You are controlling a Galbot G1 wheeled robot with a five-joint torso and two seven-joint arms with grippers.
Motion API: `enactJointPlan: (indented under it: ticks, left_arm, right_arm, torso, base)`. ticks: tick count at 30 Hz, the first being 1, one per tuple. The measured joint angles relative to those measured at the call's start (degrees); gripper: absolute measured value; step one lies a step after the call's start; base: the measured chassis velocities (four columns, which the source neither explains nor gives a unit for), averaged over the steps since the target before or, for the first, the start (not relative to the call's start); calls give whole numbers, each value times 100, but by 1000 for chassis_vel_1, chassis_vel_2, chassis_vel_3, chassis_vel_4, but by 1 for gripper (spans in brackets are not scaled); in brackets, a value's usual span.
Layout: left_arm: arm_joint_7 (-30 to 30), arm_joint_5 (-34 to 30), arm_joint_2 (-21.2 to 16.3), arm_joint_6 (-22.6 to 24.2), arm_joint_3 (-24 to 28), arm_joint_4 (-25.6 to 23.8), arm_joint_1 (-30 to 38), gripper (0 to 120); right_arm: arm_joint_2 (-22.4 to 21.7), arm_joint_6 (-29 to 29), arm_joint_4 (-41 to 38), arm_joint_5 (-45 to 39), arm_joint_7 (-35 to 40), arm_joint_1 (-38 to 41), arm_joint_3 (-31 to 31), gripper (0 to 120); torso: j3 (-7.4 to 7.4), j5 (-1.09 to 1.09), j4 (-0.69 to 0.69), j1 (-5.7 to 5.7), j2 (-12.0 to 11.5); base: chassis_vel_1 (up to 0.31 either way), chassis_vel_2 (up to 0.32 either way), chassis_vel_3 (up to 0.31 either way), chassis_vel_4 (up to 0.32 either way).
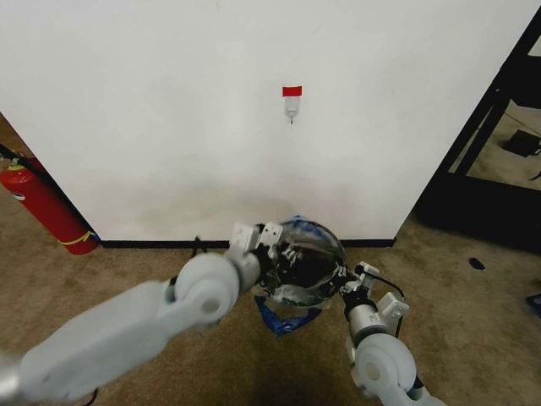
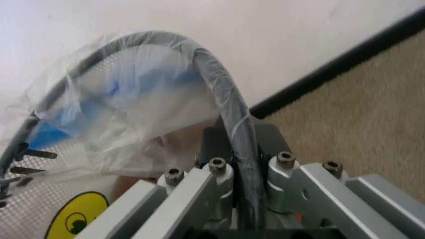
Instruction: Pick up the garbage bag from the wall and place it over the trash bin.
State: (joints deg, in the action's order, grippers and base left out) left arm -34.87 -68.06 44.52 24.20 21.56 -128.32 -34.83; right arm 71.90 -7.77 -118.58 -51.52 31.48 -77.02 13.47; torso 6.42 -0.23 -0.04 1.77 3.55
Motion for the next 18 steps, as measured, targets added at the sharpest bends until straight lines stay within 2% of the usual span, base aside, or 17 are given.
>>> enactJointPlan:
  ticks: [2, 3, 4, 6, 8, 9, 10, 11, 12, 14, 15, 18]
  left_arm:
    - [103, 445, -5, -723, -163, 27, -332, 24]
    - [103, 445, -5, -723, -163, 27, -332, 24]
    - [84, 713, -2, -1167, -324, 48, -653, 27]
    - [79, 1051, -12, -1559, -572, 60, -1068, 34]
    - [403, 1833, 21, -2186, -1388, 130, -2025, 43]
    - [475, 1998, 53, -2298, -1574, 158, -2258, 46]
    - [590, 2255, 141, -2448, -1950, 209, -2721, 51]
    - [668, 2363, 196, -2516, -2188, 232, -2998, 55]
    - [668, 2363, 196, -2516, -2188, 232, -2998, 55]
    - [829, 2523, 300, -2650, -2717, 261, -3536, 62]
    - [1001, 2677, 363, -2830, -3252, 283, -4020, 69]
    - [1374, 3062, 481, -3378, -4081, 370, -4792, 82]
  right_arm:
    - [90, -16, -14, -36, 29, -72, 105, 0]
    - [90, -16, -14, -36, 29, -72, 105, 0]
    - [158, -16, -5, -30, 30, -89, 136, 0]
    - [207, -21, 46, -22, 20, -62, 127, 0]
    - [285, -55, 189, 13, 3, 34, 37, 0]
    - [308, -73, 226, 27, -7, 43, 16, 0]
    - [346, -90, 293, 48, -21, 48, -12, 0]
    - [373, -97, 362, 67, -28, 63, -37, 0]
    - [373, -97, 362, 67, -28, 63, -37, 0]
    - [410, -102, 463, 103, -40, 98, -85, 0]
    - [449, -108, 568, 152, -78, 132, -142, 0]
    - [527, -109, 781, 217, -184, 192, -209, 0]
  torso:
    - [0, -1, -7, 0, 0]
    - [0, -1, -7, 0, 0]
    - [0, -1, -11, 0, 0]
    - [0, -2, -10, 0, 0]
    - [0, 0, 0, 0, 0]
    - [0, 1, 3, 0, 0]
    - [0, -2, -2, 0, 0]
    - [0, -4, -4, 0, 0]
    - [0, -4, -4, 0, 0]
    - [0, -2, -4, 0, 0]
    - [0, -1, -5, 0, 0]
    - [0, 0, -3, 0, 0]
  base:
    - [0, 0, 0, 0]
    - [0, 0, 0, 0]
    - [0, 0, 0, 0]
    - [0, 0, 0, 0]
    - [0, 0, 0, 0]
    - [0, 0, 0, 0]
    - [0, 0, 0, 0]
    - [0, 0, 0, 0]
    - [0, 0, 0, 0]
    - [0, 0, 0, 0]
    - [0, 0, 0, 0]
    - [0, 0, 0, 0]
